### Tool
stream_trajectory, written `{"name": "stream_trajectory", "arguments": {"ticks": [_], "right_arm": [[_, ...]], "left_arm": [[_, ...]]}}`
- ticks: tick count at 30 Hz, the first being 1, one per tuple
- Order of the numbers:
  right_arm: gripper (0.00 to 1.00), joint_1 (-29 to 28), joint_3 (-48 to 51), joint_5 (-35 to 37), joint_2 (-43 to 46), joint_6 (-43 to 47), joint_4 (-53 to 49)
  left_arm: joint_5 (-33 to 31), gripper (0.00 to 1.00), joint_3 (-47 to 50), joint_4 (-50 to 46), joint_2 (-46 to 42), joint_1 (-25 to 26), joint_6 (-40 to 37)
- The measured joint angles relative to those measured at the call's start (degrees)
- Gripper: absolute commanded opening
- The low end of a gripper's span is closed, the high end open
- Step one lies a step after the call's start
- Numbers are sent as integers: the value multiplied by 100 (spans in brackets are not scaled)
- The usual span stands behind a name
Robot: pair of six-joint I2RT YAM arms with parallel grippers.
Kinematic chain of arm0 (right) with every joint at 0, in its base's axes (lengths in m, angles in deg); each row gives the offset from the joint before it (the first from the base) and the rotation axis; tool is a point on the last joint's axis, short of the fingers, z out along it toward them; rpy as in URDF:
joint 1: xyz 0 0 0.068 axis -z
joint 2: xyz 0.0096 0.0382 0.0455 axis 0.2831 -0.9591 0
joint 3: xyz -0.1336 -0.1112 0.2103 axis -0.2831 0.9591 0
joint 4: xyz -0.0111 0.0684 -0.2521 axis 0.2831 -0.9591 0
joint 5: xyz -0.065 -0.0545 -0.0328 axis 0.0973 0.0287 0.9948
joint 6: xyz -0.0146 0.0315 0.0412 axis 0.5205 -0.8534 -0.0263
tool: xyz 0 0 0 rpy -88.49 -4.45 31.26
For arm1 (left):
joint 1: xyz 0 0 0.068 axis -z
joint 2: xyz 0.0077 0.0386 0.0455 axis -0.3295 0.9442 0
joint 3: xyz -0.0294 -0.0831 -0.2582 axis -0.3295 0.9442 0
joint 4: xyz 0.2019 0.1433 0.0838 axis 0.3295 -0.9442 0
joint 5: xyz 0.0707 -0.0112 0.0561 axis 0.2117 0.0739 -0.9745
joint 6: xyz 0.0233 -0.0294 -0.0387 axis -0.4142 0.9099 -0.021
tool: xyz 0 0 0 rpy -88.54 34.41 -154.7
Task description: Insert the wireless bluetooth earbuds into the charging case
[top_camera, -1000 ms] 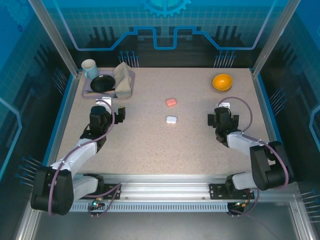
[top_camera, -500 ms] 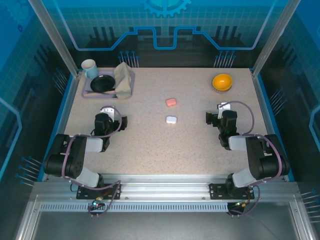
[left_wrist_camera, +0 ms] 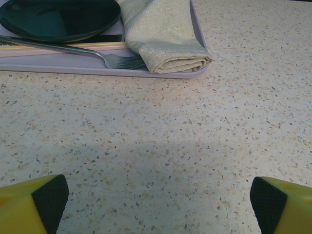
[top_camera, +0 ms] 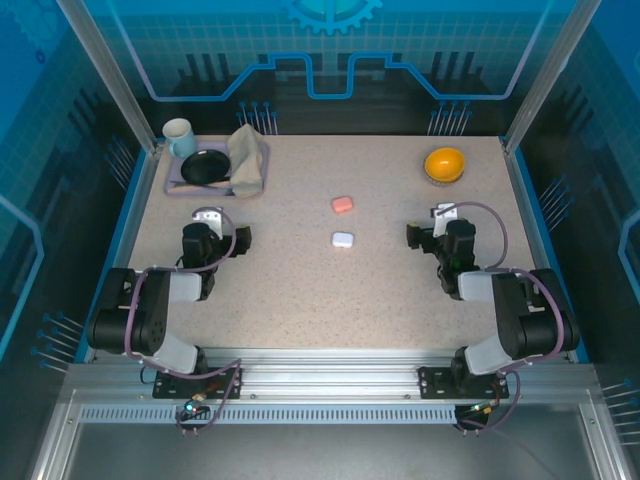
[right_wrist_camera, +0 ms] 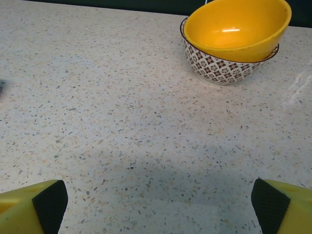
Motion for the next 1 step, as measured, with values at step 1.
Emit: {"name": "stream_trajectory", "arguments": {"ticks": [1], "right_arm": [[100,17,0,-50,0,4,0]], "left_arm": [[0,99,0,0,0,0,0]]}}
